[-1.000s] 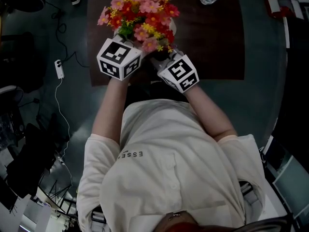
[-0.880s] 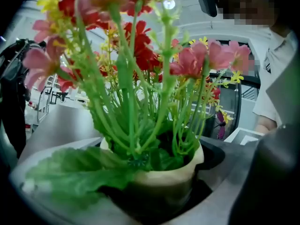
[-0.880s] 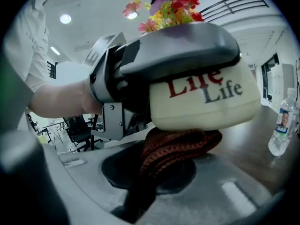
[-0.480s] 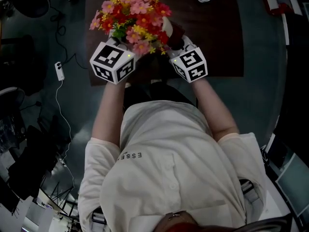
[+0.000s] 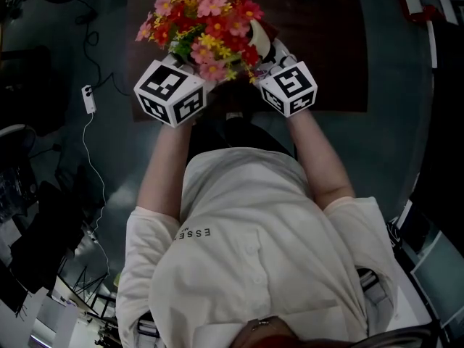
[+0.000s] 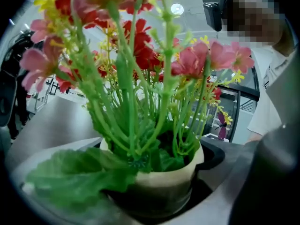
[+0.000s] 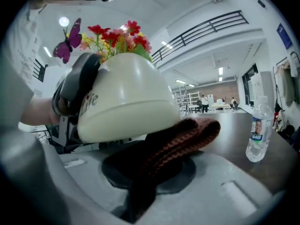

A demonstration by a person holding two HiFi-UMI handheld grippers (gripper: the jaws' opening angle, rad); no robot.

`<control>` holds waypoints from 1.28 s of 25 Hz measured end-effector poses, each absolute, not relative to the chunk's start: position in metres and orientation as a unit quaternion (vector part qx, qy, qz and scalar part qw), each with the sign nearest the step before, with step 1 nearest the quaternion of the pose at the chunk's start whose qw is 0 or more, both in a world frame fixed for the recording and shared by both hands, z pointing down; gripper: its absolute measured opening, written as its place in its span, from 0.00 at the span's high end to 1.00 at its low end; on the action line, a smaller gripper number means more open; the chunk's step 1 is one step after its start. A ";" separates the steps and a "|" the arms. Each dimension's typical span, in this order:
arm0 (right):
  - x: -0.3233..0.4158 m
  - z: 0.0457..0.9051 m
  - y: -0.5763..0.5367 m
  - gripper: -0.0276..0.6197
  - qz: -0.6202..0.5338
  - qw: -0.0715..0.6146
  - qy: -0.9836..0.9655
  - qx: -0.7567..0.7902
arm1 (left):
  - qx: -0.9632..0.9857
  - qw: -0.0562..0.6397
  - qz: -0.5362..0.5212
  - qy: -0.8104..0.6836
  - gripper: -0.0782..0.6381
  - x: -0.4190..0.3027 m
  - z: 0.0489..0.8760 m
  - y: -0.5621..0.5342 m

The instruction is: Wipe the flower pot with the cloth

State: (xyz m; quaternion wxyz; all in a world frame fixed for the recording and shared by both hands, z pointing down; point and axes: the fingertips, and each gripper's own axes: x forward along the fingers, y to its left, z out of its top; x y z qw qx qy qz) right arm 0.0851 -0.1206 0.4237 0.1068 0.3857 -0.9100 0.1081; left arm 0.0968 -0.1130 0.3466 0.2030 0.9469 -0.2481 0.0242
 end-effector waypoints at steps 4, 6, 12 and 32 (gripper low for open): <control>0.073 0.416 -0.112 0.88 0.102 0.085 -0.923 0.362 | 0.946 0.205 0.015 -0.249 0.07 0.096 0.343 -0.113; 0.065 0.414 -0.105 0.88 0.097 0.079 -0.931 0.344 | 0.946 0.205 0.008 -0.249 0.07 0.096 0.341 -0.113; 0.044 0.417 -0.083 0.88 0.097 0.076 -0.949 0.290 | 0.949 0.197 0.010 -0.248 0.07 0.100 0.338 -0.110; 0.137 0.473 -0.125 0.88 0.198 0.132 -0.864 0.443 | 0.956 0.113 0.120 -0.241 0.07 0.054 0.404 -0.103</control>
